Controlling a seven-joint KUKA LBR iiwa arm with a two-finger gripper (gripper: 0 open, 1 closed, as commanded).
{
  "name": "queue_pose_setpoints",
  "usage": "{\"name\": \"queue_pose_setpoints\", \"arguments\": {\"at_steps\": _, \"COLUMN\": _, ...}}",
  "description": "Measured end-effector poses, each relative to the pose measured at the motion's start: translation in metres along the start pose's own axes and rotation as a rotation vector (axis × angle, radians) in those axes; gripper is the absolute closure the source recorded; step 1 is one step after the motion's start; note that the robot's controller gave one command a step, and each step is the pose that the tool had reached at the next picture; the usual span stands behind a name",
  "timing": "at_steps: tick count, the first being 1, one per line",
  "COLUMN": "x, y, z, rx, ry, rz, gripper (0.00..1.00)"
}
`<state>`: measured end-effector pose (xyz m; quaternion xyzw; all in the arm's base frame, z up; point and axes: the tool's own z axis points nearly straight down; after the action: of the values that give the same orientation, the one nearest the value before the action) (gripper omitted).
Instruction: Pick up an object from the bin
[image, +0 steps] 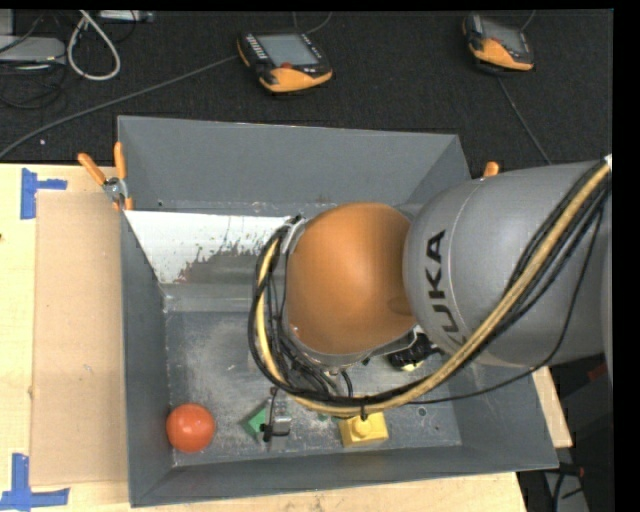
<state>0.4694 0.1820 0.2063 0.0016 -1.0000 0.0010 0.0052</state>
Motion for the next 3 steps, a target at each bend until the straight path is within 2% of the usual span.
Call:
{"name": "queue_pose_setpoints", "arguments": {"at_steps": 1, "x": -0.002, "y": -0.001, "z": -0.004, "rx": -0.002, "ry": -0.008, "rz": 0.006, "gripper": 0.00}}
{"name": "queue_pose_setpoints", "arguments": {"at_steps": 2, "x": -0.006, "y": -0.043, "z": 0.100, "rx": -0.001, "ry": -0.007, "rz": -0.114, "gripper": 0.00}}
{"name": "queue_pose_setpoints", "arguments": {"at_steps": 3, "x": -0.014, "y": -0.056, "z": 0.136, "rx": -0.006, "ry": -0.023, "rz": -0.109, "gripper": 0.00}}
